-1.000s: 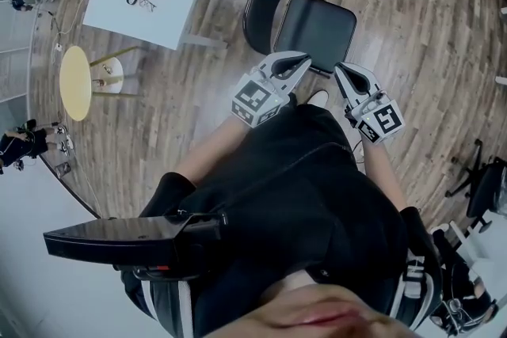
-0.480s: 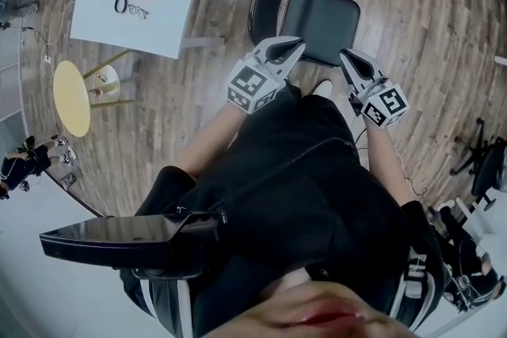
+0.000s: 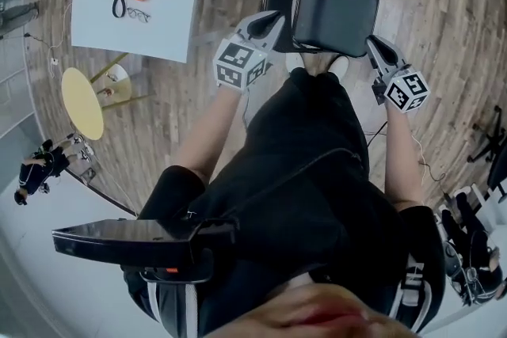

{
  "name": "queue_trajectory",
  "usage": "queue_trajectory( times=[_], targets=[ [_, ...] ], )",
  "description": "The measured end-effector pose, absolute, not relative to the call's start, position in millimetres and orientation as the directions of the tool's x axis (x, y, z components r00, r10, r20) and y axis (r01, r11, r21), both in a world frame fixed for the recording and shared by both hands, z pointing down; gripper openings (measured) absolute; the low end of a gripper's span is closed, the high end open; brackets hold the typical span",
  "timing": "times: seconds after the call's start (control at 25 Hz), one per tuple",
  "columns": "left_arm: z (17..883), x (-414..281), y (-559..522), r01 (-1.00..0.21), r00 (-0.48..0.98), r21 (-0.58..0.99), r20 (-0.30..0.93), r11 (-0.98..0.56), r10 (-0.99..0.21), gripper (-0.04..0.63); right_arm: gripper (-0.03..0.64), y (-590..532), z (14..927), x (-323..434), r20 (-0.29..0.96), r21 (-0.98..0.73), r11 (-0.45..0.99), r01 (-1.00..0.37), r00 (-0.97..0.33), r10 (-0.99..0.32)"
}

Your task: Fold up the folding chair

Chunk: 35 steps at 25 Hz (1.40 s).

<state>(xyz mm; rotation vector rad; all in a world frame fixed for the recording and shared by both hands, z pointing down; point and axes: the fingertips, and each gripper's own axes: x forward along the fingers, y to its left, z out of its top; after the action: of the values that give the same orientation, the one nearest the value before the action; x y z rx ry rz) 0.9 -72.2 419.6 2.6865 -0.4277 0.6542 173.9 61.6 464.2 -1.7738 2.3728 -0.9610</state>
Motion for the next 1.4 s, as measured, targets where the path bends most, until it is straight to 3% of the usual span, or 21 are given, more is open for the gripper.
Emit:
queue_trajectory(
  times=[0.16, 0.4, 0.6, 0.8, 1.08, 1.4],
  targets=[
    [452.7, -7.8, -115.4, -0.467, 0.785, 0.24, 0.556, -0.851, -0.274, 0.017, 0.02, 53.4, 514.3, 194.8, 0.354, -0.549, 0.134, -0.825, -0.375, -0.857],
    [507.9, -33.9, -152.6, -0.581, 0.655, 0.181, 0.684, -0.794, -0.322, 0.134, 0.037, 49.5, 604.9, 206.1, 0.369, -0.672, 0.045, -0.739, -0.387, -0.845],
    [574.5, -36.2, -163.4, -0.607, 0.567, 0.217, 0.792, -0.765, -0.225, 0.21, 0.054, 55.6, 689.1, 234.5, 0.413, -0.707, -0.014, -0.707, -0.397, -0.82],
    [621.7, -32.3, -180.5, -0.64, 0.56, 0.315, 0.816, -0.701, -0.145, 0.227, 0.086, 75.3, 765.2, 259.5, 0.459, -0.745, -0.105, -0.658, -0.392, -0.797],
    [650.3, -32.2, -187.9, -0.654, 0.518, 0.306, 0.848, -0.691, -0.114, 0.228, 0.137, 100.2, 848.6, 295.9, 0.522, -0.758, -0.217, -0.614, -0.373, -0.767],
    [662.6, -22.9, -184.8, -0.644, 0.476, 0.298, 0.877, -0.704, -0.065, 0.227, 0.265, 114.8, 921.9, 320.0, 0.558, -0.787, -0.275, -0.552, -0.447, -0.699]
  ],
)
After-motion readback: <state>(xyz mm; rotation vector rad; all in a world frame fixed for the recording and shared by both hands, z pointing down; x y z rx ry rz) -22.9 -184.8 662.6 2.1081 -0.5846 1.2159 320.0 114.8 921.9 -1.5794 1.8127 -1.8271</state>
